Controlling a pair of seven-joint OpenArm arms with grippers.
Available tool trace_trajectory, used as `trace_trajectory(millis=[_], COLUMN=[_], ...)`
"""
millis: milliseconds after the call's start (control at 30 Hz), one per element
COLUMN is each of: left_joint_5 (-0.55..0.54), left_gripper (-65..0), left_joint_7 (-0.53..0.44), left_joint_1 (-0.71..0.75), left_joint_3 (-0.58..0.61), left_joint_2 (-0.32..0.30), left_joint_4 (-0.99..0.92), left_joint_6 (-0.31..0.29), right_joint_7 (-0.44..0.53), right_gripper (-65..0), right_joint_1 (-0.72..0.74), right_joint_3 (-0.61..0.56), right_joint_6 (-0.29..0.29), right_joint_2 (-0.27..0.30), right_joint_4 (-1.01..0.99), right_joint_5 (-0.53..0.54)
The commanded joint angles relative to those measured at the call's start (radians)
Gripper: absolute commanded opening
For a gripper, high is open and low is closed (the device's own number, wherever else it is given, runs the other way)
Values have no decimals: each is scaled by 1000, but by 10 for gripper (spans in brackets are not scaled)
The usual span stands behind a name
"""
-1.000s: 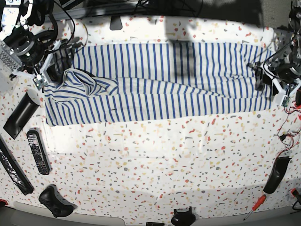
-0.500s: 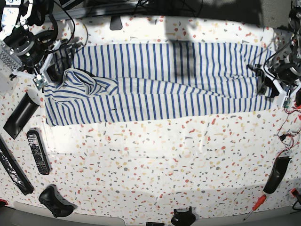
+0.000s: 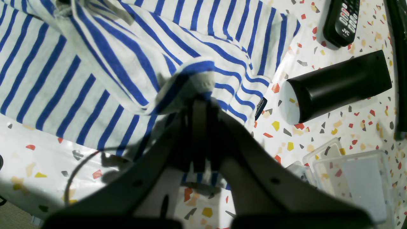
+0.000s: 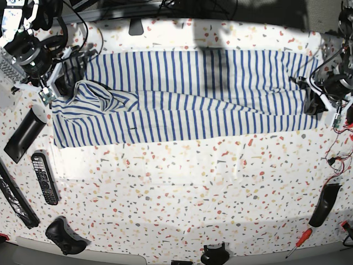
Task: Layout the t-shirt on the table in an organized manner, then fold the t-shirt properly
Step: 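Pull both ends of the folded shirt apart to straighten it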
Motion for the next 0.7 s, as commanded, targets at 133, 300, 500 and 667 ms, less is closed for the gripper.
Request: trace_trajectory(millis=[133,300,500,667], left_joint_5=[-48,-47,-46,-43], left_gripper=[-650,-650,-650,-650], left_joint_7=[-12,26,45,80], left_joint_1=[0,38,102,111], left_joint_3=[-8,-8,-8,-9], left_joint_2=[-17,-18,-18,-18], left_joint_4=[52,109,142,142], left_joint_6=[-19,-49,-48,-48], right_joint_7=[-41,-56,-74,-87], right_gripper=[-650,-650,-650,-650], right_joint_1=[2,2,2,2], right_joint_3=[9,10,10,27], right_joint_6=[-5,-27,-55,-147], right_joint_2=[14,14,14,14], right_joint_4=[20,20,20,20], right_joint_5=[-1,-1,-2,-29])
